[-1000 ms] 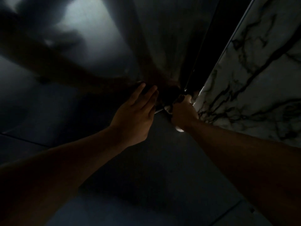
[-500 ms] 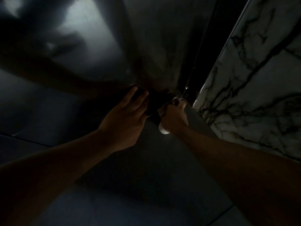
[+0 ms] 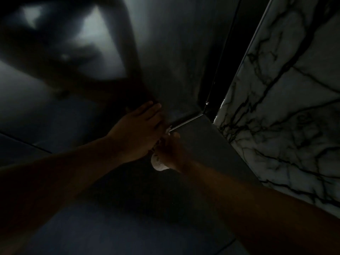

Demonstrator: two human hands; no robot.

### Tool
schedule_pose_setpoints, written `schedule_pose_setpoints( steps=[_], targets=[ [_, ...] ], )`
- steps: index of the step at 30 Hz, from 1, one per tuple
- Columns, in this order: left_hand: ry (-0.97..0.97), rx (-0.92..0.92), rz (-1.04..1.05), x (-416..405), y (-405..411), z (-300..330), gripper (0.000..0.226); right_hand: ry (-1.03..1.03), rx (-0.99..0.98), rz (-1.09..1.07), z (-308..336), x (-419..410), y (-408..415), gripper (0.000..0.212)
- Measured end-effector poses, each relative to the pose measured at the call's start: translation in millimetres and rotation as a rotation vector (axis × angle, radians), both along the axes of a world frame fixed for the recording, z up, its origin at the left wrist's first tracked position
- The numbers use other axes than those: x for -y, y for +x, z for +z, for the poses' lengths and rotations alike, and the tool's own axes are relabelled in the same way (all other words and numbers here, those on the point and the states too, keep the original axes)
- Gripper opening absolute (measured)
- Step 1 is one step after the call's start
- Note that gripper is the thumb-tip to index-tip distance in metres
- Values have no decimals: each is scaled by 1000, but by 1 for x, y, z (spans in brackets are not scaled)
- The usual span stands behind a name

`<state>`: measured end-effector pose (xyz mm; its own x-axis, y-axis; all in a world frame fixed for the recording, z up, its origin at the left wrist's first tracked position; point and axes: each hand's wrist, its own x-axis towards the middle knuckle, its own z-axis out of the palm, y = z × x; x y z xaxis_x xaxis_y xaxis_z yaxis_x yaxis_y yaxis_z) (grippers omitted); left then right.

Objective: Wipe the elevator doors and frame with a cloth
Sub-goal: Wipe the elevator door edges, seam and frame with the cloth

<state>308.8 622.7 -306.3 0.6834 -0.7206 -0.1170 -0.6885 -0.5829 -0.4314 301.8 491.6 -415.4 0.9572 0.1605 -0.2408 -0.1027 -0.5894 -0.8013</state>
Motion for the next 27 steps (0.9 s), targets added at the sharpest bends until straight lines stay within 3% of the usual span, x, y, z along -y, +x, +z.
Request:
schedule_pose_setpoints(
  steps=[5, 8, 12, 19, 27],
  targets=[
    [-126, -3, 90, 2, -14, 43, 64, 151, -96, -170, 55, 11, -14, 26],
    [-125, -34, 153, 1, -36, 106, 57, 325, -175, -270, 126, 17, -37, 25],
    [-102, -33, 145, 2, -52, 201, 46, 352, -116, -279, 224, 29, -49, 21],
    [-114, 61, 131, 10, -49, 407, 49, 464, 48, -276, 442, 43, -42, 20],
    [-198, 316, 109, 13, -34, 653, 53, 438, 269, -201, 708, 46, -17, 7]
  ],
)
